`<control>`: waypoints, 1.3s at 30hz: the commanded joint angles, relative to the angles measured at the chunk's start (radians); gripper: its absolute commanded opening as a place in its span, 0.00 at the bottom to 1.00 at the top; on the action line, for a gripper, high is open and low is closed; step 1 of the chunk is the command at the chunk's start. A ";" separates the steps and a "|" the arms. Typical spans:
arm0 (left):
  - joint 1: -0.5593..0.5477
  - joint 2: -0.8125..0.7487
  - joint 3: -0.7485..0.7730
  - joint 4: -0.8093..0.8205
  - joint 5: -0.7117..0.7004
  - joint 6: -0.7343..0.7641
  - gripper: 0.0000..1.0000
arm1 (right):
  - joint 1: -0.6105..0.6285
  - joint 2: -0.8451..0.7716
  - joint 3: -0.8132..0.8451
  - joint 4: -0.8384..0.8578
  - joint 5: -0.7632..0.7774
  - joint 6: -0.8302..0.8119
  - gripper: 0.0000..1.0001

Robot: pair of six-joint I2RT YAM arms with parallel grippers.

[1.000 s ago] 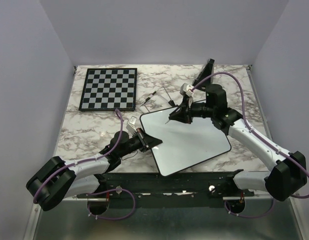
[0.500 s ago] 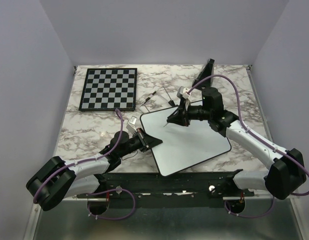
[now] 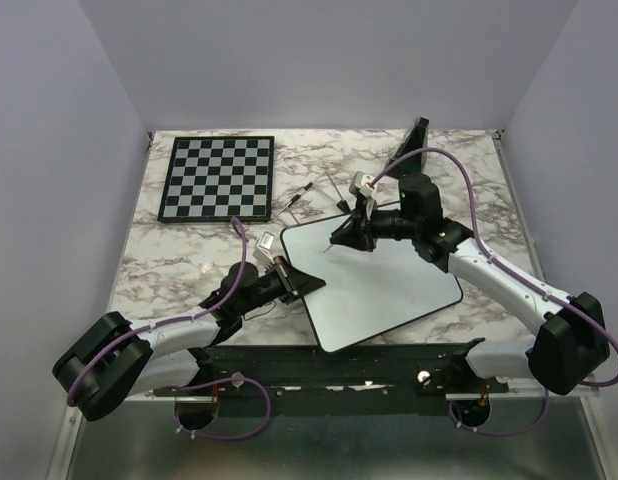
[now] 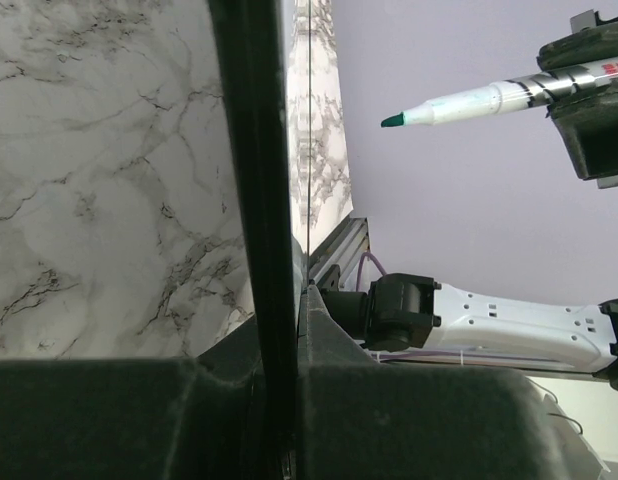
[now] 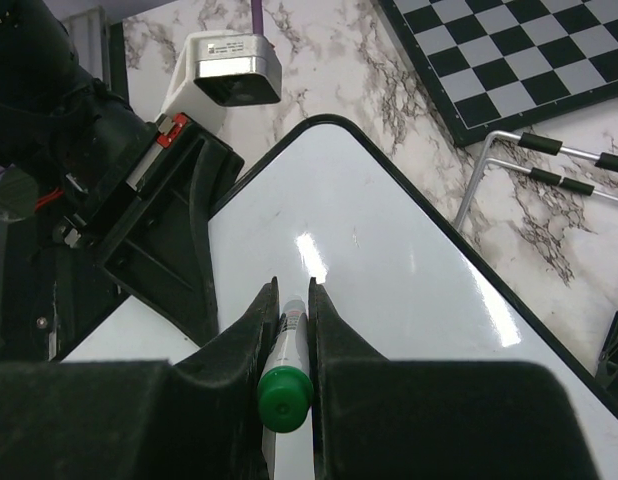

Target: Write a sentence on the whiteboard

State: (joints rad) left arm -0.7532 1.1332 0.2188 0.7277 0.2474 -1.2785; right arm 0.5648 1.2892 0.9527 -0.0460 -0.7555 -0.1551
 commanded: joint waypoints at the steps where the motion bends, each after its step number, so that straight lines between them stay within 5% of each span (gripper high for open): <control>1: -0.011 0.019 0.021 0.013 -0.023 0.099 0.00 | 0.041 0.033 0.052 0.021 0.061 0.003 0.01; 14: -0.014 0.014 0.019 0.018 -0.030 0.096 0.00 | 0.064 0.050 0.038 0.092 0.257 0.066 0.01; 39: -0.015 0.017 0.021 0.024 -0.031 0.094 0.00 | 0.069 0.113 0.054 0.078 0.203 0.088 0.01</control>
State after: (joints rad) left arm -0.7570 1.1412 0.2199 0.7376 0.2447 -1.2793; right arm 0.6228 1.3815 0.9806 0.0208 -0.5362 -0.0776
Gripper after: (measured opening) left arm 0.102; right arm 0.192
